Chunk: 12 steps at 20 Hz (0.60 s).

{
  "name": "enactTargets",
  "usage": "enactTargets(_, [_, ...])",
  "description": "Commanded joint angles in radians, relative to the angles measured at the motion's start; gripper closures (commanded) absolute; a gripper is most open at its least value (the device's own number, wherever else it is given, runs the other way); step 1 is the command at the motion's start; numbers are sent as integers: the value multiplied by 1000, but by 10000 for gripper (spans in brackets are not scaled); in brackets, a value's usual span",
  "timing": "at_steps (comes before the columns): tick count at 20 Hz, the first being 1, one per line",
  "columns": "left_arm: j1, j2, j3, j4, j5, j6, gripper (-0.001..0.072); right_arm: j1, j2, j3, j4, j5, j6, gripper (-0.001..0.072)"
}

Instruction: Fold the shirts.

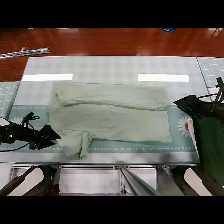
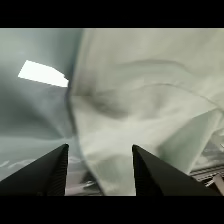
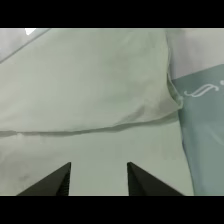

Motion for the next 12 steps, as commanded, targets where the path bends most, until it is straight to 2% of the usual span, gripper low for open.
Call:
enactTargets(1, [-109, -6, -14, -67, 116, 0, 202, -1, 2, -5, 50, 1, -3, 306])
enactTargets(2, [-146, -14, -14, -66, 117, 1, 204, -5, 2, -5, 50, -4, -3, 306])
enactTargets(3, [-180, -25, -13, -64, 109, 2, 278, -19, 2, -4, 49, -6, -3, 306])
enactTargets(4, [-200, -32, -12, -64, 98, 16, 533, -54, 2, -2, 43, -2, -3, 306])
enactTargets(5, [-207, -33, -11, -64, 87, 25, 690, -97, 2, -1, 24, 23, -3, 310])
enactTargets(7, [-206, -32, 3, -63, 34, 62, 689, -167, 2, -4, -130, 167, 12, 310])
enactTargets(9, [-206, -31, 16, -63, 8, 69, 689, -165, 2, -38, -348, 251, 143, 310])
enactTargets(12, [-206, -31, 21, -63, 7, 68, 689, -116, 2, -140, -441, 299, 200, 310])
